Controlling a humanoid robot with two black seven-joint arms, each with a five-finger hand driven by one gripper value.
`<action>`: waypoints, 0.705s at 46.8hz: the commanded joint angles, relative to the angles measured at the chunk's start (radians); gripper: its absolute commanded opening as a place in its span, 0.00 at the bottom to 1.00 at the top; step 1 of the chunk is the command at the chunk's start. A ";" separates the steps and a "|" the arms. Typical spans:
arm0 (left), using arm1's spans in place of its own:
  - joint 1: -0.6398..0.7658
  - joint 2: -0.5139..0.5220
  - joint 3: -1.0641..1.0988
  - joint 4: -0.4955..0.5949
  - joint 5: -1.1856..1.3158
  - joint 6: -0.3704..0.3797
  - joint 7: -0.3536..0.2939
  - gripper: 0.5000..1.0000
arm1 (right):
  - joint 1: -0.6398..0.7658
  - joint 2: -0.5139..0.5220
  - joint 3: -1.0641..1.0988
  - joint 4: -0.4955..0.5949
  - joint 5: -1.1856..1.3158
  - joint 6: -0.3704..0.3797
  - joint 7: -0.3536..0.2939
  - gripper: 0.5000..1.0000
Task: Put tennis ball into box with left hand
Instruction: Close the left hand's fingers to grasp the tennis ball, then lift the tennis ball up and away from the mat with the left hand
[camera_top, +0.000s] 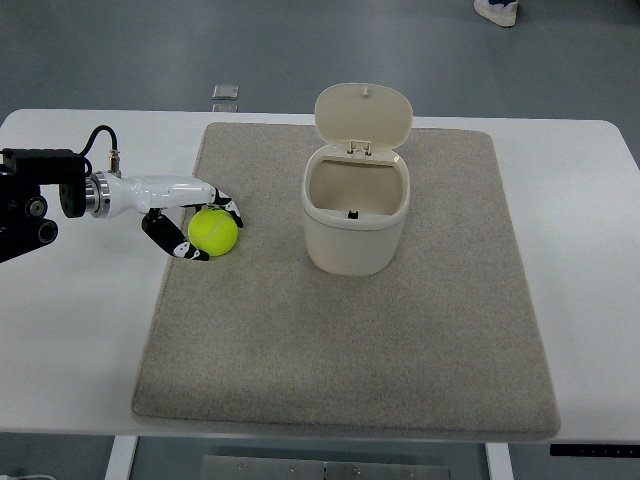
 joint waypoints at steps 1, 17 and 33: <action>-0.002 -0.001 -0.006 0.004 -0.012 0.014 0.000 0.00 | 0.000 0.000 0.000 0.000 0.000 0.000 0.000 0.80; 0.000 -0.034 -0.061 0.038 -0.172 0.066 0.006 0.00 | 0.000 0.000 0.000 0.000 0.000 0.000 0.000 0.80; -0.003 -0.059 -0.152 0.037 -0.476 0.135 0.005 0.00 | -0.001 0.000 0.000 0.000 0.000 0.000 0.000 0.80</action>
